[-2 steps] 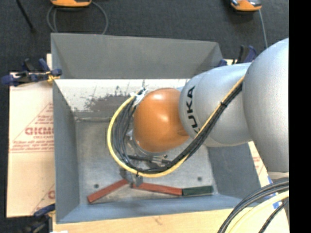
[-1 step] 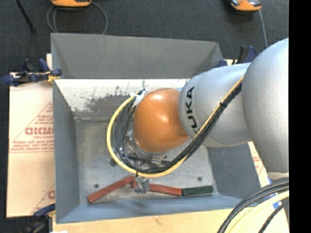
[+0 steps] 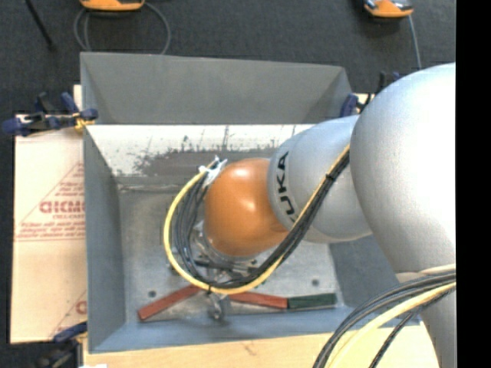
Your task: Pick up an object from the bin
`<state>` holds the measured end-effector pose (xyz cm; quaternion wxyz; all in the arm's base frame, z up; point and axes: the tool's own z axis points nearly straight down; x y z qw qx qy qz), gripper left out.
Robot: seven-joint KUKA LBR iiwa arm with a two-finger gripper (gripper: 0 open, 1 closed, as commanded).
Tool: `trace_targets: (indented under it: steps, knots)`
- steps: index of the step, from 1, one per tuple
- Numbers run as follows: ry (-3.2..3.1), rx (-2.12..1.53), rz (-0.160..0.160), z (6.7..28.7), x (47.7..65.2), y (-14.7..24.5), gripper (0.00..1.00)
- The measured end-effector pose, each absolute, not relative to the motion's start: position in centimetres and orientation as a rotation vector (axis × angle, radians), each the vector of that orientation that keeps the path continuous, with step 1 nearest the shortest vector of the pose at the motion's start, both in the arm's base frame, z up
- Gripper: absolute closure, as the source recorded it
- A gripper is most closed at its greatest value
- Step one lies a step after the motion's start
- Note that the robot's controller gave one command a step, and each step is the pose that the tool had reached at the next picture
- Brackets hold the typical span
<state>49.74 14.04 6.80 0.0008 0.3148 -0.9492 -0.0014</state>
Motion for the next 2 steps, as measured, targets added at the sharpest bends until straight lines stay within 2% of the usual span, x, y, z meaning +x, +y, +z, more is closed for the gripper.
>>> trace_targets:
  steps: [1,2]
  knots:
    - [-2.99,0.979,-0.005,7.1,49.95,14.08,1.0]
    - [-2.991,0.976,-0.005,7.1,49.95,14.08,1.0]
